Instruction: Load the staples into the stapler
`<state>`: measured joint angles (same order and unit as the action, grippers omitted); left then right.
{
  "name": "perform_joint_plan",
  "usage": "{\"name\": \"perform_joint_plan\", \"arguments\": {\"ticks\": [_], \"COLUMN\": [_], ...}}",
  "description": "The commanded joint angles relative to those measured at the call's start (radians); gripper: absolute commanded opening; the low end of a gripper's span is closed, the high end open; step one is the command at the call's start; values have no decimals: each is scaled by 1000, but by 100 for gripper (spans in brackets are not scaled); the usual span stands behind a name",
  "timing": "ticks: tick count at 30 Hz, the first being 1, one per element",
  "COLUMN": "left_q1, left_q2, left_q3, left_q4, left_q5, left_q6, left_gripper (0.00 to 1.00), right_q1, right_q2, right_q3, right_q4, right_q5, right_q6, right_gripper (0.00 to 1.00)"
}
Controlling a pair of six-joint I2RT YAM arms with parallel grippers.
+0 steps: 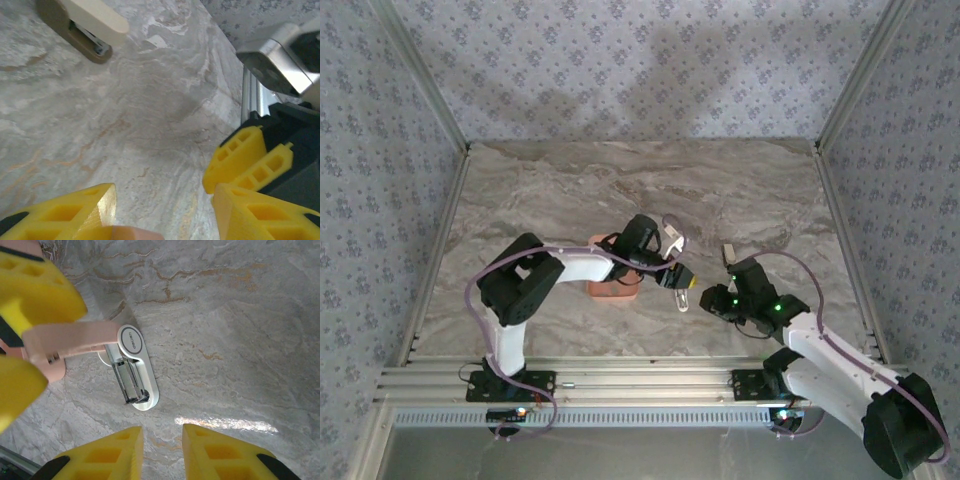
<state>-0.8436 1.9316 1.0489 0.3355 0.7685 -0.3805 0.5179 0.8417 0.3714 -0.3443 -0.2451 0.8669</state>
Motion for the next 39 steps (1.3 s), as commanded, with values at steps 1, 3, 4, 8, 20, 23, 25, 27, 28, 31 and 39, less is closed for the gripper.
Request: {"name": "perform_joint_plan", "arguments": {"ticks": [1,3,4,8,20,23,25,27,28,31,39], "left_q1": [-17,-23,-25,-22,54,65,70,72,72,76,88], "left_q2": [-34,-37,-42,-83,-258,-279,-287,-291,-292,-294,-281], "left_q3": [-22,-32,-35,-60,-202,-223,-234,-240,-239,-242,-240], "left_q4": [-5,-13,-24,-46,21,26,31,31,30,30,35], "left_q5": [80,98,104,91,-62,-73,-79,-80,-79,-80,-84], "left_q6": [31,36,42,54,6,6,5,2,3,5,12], "left_gripper": [53,53,52,53,54,54,54,54,54,54,54], "right_q1": [-10,-13,-15,-25,-19,-9,-5,2,5,24,38], "right_q2": [-12,-11,-10,-2,179,244,281,315,327,349,463], "right_q3": [-9,-7,-6,-1,103,136,144,142,137,110,31], "right_q4": [-24,-14,-8,24,163,174,187,196,196,148,121], "right_q5": [-20,-27,-33,-52,-130,-141,-146,-152,-152,-127,-92], "right_q6": [-18,-16,-17,-13,-35,-56,-64,-66,-67,-66,-52], "right_gripper": [28,28,29,32,37,37,37,37,36,31,19]}}
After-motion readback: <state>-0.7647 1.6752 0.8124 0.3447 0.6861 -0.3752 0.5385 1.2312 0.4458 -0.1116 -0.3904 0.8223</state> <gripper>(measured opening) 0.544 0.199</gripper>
